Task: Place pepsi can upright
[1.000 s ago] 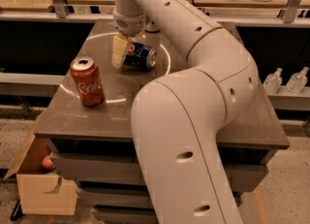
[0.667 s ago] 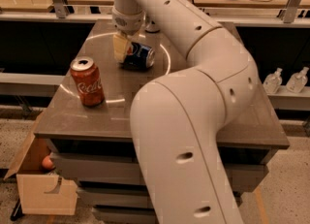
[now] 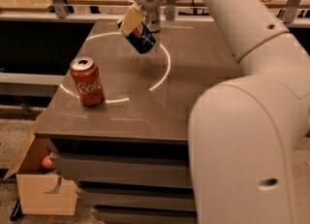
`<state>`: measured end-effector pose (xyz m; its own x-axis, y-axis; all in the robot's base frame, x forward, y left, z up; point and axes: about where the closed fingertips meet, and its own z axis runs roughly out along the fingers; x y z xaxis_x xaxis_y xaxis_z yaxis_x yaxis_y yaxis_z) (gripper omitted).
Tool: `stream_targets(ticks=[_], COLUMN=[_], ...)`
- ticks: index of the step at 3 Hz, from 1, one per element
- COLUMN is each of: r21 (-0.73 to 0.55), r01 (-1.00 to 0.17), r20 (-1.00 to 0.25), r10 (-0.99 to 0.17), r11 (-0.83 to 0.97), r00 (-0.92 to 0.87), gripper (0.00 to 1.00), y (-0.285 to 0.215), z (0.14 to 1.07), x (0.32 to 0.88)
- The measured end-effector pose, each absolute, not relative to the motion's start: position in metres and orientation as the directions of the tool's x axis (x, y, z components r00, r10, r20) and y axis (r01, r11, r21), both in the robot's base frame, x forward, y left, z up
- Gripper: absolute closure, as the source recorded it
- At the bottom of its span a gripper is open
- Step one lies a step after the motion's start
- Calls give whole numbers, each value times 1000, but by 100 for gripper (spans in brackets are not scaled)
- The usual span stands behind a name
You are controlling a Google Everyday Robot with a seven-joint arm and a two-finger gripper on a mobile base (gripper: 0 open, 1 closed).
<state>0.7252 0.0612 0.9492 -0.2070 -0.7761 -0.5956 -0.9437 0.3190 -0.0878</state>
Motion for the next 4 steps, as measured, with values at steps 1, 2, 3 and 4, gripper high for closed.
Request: stream_targets(ticks=[1,2,3,4], r21=[-95,-109,-96,-60], r01=[-959,-973,-982,-990], r20=[-770,-841,-866,-892], r10=[-631,-540,-501,-451], r11=[267,205,160,131], r00=[-99,-20,3,-6], gripper=[100,100,96,74], y=[36,2,-5,-1], z=[971,958,941,932], x=[715,702,694,692])
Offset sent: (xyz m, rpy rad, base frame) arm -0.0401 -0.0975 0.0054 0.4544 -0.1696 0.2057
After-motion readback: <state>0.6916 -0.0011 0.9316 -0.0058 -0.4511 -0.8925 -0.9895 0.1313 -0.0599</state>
